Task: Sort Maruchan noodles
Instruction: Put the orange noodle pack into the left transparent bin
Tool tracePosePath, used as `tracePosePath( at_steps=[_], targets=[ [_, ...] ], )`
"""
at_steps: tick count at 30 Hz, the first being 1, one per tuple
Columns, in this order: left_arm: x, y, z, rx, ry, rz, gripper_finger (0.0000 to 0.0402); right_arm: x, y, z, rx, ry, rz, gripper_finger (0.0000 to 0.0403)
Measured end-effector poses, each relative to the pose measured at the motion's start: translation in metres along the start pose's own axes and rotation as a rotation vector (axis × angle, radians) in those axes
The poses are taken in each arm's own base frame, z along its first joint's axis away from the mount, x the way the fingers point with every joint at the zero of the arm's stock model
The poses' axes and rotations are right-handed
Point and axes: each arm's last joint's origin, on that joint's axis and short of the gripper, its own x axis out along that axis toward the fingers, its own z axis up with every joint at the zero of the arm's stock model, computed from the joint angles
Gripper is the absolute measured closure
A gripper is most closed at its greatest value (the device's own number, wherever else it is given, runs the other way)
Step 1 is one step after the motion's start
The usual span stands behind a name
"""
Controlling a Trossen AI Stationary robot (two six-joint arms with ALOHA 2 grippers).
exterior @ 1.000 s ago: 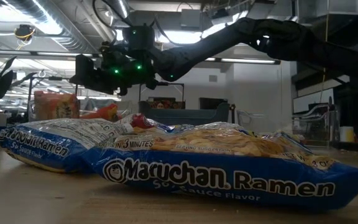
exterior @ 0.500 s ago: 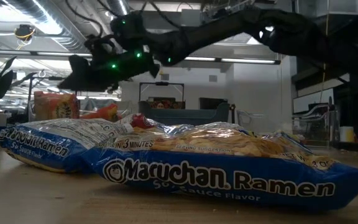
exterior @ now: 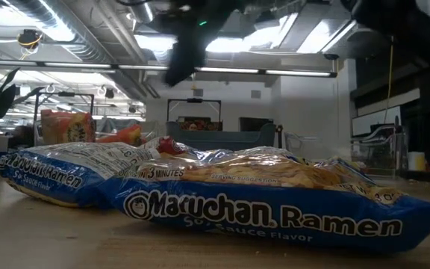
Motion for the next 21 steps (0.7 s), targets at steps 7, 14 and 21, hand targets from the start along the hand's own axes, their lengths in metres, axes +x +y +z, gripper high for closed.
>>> tracePosePath(
  at_steps=[7, 14, 21],
  targets=[
    [0.013, -0.023, -0.010, 0.067, 0.014, 0.000, 0.0401, -0.058, -0.010, -0.036, 0.142, 0.341, 0.055, 0.0192],
    [0.032, -0.049, -0.025, 0.111, 0.031, 0.017, 0.0401, -0.120, 0.005, -0.062, 0.238, 0.416, 0.052, 0.0192],
    [0.062, -0.084, -0.031, 0.180, 0.026, -0.091, 0.0401, -0.184, 0.039, -0.121, 0.326, 0.346, -0.189, 0.0192]
  ],
)
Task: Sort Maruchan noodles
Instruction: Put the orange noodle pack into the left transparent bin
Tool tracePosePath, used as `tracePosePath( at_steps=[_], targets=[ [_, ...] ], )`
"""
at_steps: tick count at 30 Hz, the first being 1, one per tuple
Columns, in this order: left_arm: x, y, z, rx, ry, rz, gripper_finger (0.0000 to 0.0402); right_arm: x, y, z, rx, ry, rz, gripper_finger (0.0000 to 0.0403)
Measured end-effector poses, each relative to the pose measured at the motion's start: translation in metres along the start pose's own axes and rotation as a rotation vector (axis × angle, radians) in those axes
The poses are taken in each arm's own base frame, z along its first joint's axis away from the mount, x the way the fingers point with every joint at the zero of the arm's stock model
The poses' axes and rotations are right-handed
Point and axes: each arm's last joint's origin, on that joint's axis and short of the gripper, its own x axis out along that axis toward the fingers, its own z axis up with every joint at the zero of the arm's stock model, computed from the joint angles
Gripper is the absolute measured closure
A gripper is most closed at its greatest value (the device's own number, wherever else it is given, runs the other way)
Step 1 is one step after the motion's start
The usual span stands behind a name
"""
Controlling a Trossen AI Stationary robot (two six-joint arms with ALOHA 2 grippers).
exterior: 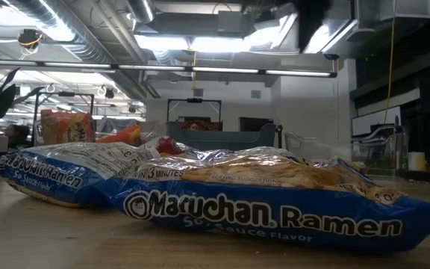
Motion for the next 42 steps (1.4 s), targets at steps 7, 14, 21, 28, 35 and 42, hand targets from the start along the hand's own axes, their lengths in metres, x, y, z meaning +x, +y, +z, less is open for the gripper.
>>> tracePosePath(
  at_steps=[7, 14, 21, 28, 35, 42],
  targets=[
    [0.068, -0.017, 0.002, 0.066, -0.015, -0.199, 0.0401, 0.030, 0.016, -0.085, 0.171, -0.231, 0.069, 0.0192],
    [0.143, -0.006, -0.021, 0.151, 0.022, -0.183, 0.0401, 0.108, 0.038, -0.133, 0.349, -0.438, 0.201, 0.0192],
    [0.213, 0.018, -0.064, 0.183, 0.126, -0.162, 0.0401, 0.154, 0.045, -0.150, 0.472, -0.550, 0.293, 0.0192],
    [0.252, 0.051, -0.092, 0.164, 0.209, -0.095, 0.0401, 0.159, 0.043, -0.152, 0.482, -0.611, 0.201, 0.0192],
    [0.258, 0.067, -0.090, 0.192, 0.199, -0.054, 0.0401, 0.159, 0.041, -0.151, 0.449, -0.641, 0.125, 0.0192],
    [0.273, 0.080, -0.113, 0.176, 0.284, -0.046, 0.0401, 0.165, 0.043, -0.151, 0.430, -0.621, 0.107, 0.0192]
  ],
)
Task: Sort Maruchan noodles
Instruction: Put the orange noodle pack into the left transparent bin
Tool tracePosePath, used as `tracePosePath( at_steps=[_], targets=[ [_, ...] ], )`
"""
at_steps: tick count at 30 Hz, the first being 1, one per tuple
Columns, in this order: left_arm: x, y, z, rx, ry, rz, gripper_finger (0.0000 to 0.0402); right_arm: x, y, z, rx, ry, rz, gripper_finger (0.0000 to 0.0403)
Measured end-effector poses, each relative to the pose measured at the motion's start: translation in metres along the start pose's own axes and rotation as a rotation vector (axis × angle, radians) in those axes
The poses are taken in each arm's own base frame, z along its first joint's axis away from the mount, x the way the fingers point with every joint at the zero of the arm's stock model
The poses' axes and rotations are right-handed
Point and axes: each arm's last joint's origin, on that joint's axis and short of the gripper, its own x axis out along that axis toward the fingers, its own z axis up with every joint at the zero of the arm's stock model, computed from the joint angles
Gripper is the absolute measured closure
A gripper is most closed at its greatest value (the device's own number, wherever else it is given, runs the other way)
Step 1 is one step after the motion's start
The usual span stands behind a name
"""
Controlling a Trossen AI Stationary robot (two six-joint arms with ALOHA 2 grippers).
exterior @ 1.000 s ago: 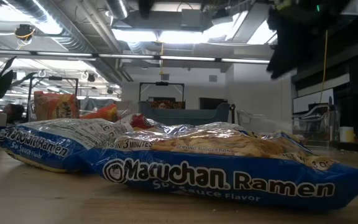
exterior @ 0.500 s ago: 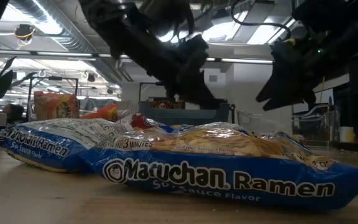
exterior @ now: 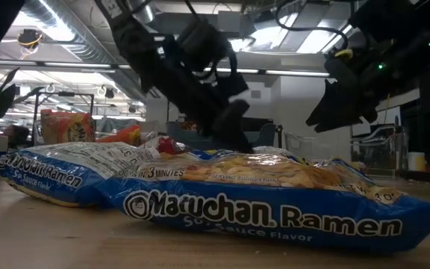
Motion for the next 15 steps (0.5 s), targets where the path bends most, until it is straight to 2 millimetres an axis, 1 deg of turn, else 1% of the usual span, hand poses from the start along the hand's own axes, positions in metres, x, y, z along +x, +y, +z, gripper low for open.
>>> tracePosePath(
  at_steps=[4, 9, 15],
  targets=[
    [0.010, -0.001, -0.012, -0.039, 0.038, -0.003, 0.0401, 0.005, 0.000, -0.004, -0.017, 0.024, -0.017, 0.0192],
    [0.010, -0.003, -0.021, -0.054, 0.119, 0.010, 0.0401, 0.010, 0.002, -0.009, -0.020, 0.055, -0.009, 0.0192],
    [0.010, -0.002, -0.024, -0.067, 0.154, 0.019, 0.0401, 0.020, 0.011, -0.005, 0.033, -0.030, 0.028, 0.0191]
  ],
)
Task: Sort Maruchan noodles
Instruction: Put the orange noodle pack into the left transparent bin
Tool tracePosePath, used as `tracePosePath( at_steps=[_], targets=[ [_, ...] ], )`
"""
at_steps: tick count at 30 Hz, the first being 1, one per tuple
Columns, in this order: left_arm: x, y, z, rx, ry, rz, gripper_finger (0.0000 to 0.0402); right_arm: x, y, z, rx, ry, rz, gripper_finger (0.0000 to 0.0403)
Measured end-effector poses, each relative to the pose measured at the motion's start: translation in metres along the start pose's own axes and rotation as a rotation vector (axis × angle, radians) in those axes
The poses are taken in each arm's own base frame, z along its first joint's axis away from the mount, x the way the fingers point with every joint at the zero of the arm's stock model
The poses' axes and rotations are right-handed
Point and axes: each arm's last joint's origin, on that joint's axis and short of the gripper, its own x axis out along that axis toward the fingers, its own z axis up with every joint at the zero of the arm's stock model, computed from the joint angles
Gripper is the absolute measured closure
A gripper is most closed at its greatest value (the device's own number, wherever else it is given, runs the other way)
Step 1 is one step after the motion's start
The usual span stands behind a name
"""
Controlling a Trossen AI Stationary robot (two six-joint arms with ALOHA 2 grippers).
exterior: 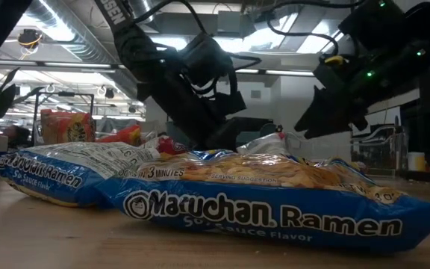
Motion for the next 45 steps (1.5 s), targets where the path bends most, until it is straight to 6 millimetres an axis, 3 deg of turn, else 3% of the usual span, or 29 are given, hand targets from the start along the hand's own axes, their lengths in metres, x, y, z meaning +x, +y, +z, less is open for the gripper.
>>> tracePosePath(
  at_steps=[5, 14, 20, 26, 36, 40, 45],
  targets=[
    [0.000, 0.000, -0.001, -0.022, 0.006, 0.002, 0.0401, 0.012, 0.002, -0.003, 0.028, -0.022, -0.001, 0.0176],
    [0.000, 0.000, -0.001, -0.043, 0.012, 0.004, 0.0401, 0.038, -0.010, 0.001, 0.172, -0.039, -0.003, 0.0066],
    [0.000, 0.000, -0.002, -0.048, 0.014, 0.004, 0.0401, 0.047, -0.020, 0.003, 0.200, -0.014, 0.003, 0.0041],
    [0.000, 0.001, -0.002, -0.048, 0.015, 0.004, 0.0401, 0.062, -0.024, 0.002, 0.225, 0.007, 0.050, 0.0041],
    [0.000, 0.001, -0.003, -0.048, 0.019, 0.005, 0.0401, 0.085, -0.005, 0.008, 0.170, 0.078, 0.192, 0.0045],
    [0.000, 0.000, -0.003, -0.048, 0.018, 0.002, 0.0401, 0.085, -0.004, 0.010, 0.183, 0.088, 0.205, 0.0085],
    [-0.009, -0.001, 0.003, -0.047, 0.012, -0.021, 0.0401, 0.085, -0.004, 0.008, 0.212, 0.116, 0.194, 0.0180]
  ],
)
